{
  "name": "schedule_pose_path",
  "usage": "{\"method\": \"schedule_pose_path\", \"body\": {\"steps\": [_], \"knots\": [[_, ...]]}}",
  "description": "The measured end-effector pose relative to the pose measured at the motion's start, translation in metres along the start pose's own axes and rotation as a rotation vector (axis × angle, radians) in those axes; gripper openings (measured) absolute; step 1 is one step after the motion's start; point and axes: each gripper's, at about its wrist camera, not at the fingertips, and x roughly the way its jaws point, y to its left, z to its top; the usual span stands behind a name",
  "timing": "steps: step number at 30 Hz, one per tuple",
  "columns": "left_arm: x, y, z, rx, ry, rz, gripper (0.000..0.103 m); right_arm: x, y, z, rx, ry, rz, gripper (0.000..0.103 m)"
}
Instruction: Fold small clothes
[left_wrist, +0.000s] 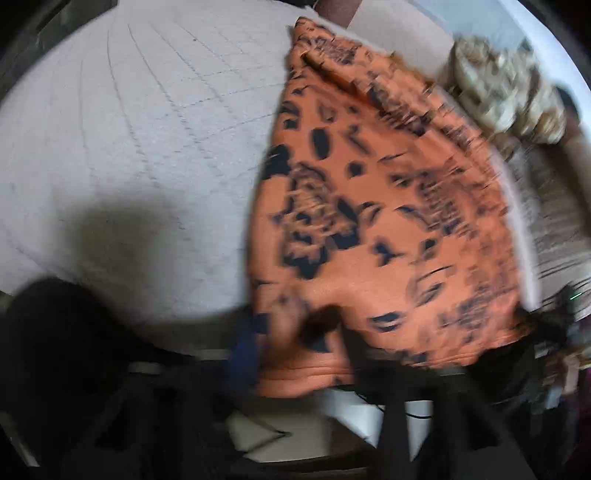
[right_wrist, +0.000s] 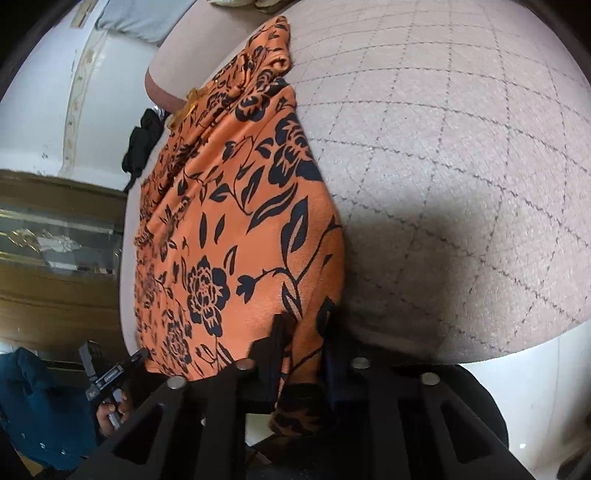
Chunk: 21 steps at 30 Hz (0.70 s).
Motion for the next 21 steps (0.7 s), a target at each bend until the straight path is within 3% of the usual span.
{"method": "schedule_pose_path", "body": {"steps": [2, 9, 11, 14, 17, 18, 20, 21], "knots": [[-0.002, 0.007, 0.001, -0.033, 0.004, -0.062, 0.005, 0.001, 0.003, 0.001, -0.009, 0.002, -0.007, 0.008], [-0.066, -0.006, -0.013, -0.006, -0.137, -0.077, 0.005, -0.04, 0.043, -0.01, -0.088, -0.095, 0.082, 0.006], [-0.06, -0.003, -0.016, -0.002, -0.116, -0.063, 0.005, -0.047, 0.044, -0.016, -0.076, -0.116, 0.085, 0.006], [-0.023, 0.018, -0.013, -0.071, -0.005, -0.055, 0.005, -0.023, 0.017, -0.017, -0.004, -0.046, 0.008, 0.003], [-0.021, 0.02, -0.01, -0.088, -0.008, -0.055, 0.007, -0.028, 0.019, -0.009, 0.01, -0.072, 0.046, 0.01], [-0.023, 0.018, -0.01, -0.075, -0.018, -0.051, 0.009, -0.031, 0.024, -0.007, -0.009, -0.077, 0.049, 0.01], [-0.026, 0.015, -0.011, -0.054, -0.035, -0.029, 0.024, -0.031, 0.031, 0.0, -0.046, -0.068, 0.006, 0.014], [-0.027, 0.015, -0.011, -0.053, -0.04, -0.033, 0.048, -0.029, 0.032, 0.004, -0.049, -0.069, -0.013, 0.02]]}}
